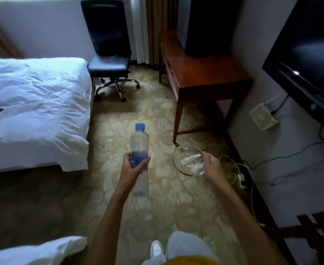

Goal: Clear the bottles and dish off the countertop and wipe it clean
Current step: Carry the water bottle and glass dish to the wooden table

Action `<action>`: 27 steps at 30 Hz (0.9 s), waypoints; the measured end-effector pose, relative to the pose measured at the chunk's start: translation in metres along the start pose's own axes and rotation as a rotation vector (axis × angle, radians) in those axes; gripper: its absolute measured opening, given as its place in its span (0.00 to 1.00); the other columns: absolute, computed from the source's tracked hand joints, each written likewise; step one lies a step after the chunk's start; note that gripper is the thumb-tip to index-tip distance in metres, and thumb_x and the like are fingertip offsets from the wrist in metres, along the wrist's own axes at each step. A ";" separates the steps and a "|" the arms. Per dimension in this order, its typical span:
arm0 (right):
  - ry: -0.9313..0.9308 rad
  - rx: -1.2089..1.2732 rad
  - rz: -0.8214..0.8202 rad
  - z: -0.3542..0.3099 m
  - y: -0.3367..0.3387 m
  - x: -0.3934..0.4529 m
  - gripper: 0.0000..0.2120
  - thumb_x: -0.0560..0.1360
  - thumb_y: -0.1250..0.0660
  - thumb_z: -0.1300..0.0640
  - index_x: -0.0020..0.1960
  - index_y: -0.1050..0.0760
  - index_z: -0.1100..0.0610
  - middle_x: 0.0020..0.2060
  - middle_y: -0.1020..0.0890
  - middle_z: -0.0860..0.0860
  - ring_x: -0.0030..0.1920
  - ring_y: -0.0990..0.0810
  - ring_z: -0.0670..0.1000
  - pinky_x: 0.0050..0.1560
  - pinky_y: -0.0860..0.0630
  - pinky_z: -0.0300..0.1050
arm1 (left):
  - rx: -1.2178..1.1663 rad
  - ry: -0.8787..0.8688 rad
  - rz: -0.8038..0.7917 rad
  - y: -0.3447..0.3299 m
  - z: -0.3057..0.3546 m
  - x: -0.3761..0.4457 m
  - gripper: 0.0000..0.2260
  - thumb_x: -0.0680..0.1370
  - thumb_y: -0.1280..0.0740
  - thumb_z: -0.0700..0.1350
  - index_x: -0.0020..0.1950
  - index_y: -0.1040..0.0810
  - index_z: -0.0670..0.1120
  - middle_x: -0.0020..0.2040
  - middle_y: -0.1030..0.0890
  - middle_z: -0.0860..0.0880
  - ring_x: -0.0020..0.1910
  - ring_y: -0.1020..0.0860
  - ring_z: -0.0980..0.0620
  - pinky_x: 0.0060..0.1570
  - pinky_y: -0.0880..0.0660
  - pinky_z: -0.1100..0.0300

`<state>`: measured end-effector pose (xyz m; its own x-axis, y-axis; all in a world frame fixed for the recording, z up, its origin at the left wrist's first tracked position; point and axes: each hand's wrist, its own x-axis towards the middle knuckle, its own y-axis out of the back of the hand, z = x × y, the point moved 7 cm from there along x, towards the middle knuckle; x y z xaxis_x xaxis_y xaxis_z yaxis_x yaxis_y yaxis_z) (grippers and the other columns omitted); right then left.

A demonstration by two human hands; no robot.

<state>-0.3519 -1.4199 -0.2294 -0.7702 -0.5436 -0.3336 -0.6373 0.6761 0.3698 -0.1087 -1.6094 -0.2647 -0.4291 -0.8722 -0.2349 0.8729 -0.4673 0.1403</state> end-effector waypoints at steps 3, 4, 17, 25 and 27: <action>-0.014 0.024 0.008 -0.024 -0.022 0.060 0.18 0.87 0.46 0.46 0.51 0.21 0.53 0.40 0.17 0.51 0.40 0.19 0.51 0.39 0.27 0.45 | -0.001 0.004 -0.018 -0.006 0.016 0.070 0.27 0.75 0.24 0.56 0.69 0.30 0.51 0.60 0.19 0.50 0.55 0.16 0.52 0.48 0.18 0.60; -0.023 0.027 0.016 -0.029 -0.031 0.081 0.18 0.87 0.46 0.47 0.51 0.21 0.53 0.40 0.17 0.51 0.40 0.19 0.51 0.38 0.26 0.45 | 0.005 0.015 -0.026 -0.010 0.018 0.093 0.26 0.75 0.24 0.55 0.69 0.30 0.51 0.59 0.20 0.50 0.55 0.16 0.53 0.47 0.18 0.61; -0.016 0.019 0.092 -0.189 -0.110 0.406 0.17 0.87 0.47 0.50 0.53 0.21 0.55 0.41 0.18 0.50 0.40 0.19 0.47 0.32 0.28 0.37 | 0.106 0.015 -0.063 -0.036 0.115 0.441 0.26 0.74 0.23 0.55 0.66 0.30 0.49 0.57 0.20 0.51 0.53 0.17 0.55 0.45 0.20 0.64; -0.071 0.080 0.206 -0.230 -0.150 0.565 0.18 0.87 0.45 0.48 0.51 0.20 0.55 0.43 0.15 0.54 0.43 0.16 0.54 0.40 0.22 0.46 | 0.094 -0.001 -0.180 -0.074 0.147 0.644 0.24 0.76 0.24 0.54 0.65 0.29 0.48 0.56 0.17 0.48 0.48 0.15 0.58 0.46 0.17 0.62; -0.117 0.111 0.273 -0.234 -0.153 0.598 0.16 0.86 0.45 0.48 0.54 0.20 0.53 0.44 0.15 0.52 0.44 0.16 0.52 0.41 0.22 0.46 | 0.092 -0.009 -0.252 -0.093 0.158 0.698 0.23 0.76 0.24 0.53 0.65 0.29 0.48 0.57 0.17 0.47 0.48 0.15 0.58 0.45 0.18 0.63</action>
<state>-0.7210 -1.9649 -0.2831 -0.9005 -0.2779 -0.3344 -0.3956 0.8428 0.3649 -0.5260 -2.1977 -0.2896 -0.6329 -0.7275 -0.2650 0.7136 -0.6809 0.1649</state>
